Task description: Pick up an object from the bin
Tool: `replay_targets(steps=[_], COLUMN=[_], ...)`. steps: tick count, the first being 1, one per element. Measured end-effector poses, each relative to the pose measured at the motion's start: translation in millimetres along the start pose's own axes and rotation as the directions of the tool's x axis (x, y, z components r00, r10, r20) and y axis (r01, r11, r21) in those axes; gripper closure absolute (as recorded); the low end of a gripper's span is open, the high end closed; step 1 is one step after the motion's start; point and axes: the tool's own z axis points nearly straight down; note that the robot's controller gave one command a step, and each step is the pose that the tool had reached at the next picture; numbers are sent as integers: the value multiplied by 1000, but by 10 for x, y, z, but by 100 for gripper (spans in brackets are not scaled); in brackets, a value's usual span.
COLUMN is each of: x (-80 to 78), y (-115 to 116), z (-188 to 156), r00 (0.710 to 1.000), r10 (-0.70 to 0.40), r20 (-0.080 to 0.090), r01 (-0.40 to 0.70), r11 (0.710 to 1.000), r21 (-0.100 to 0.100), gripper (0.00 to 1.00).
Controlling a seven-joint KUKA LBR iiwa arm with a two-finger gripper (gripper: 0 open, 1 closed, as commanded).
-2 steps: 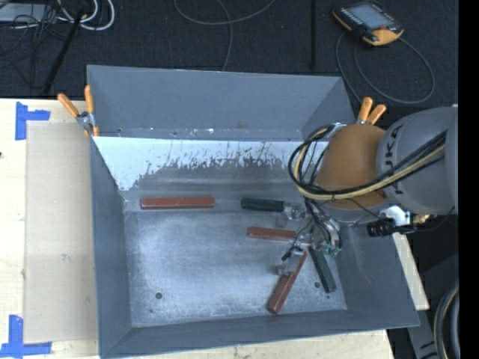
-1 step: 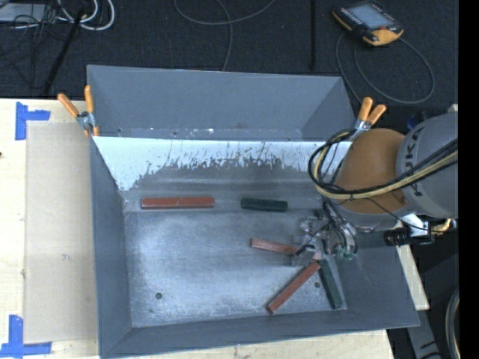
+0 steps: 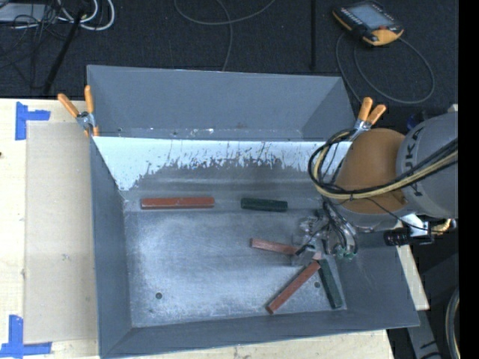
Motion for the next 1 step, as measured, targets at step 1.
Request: replay_targets(steps=[1], x=[-442], y=[-212], z=[-1866], r00=[999], r10=[40], r20=[13], r01=[-40], r11=[999], r21=[-1], gripper=[100])
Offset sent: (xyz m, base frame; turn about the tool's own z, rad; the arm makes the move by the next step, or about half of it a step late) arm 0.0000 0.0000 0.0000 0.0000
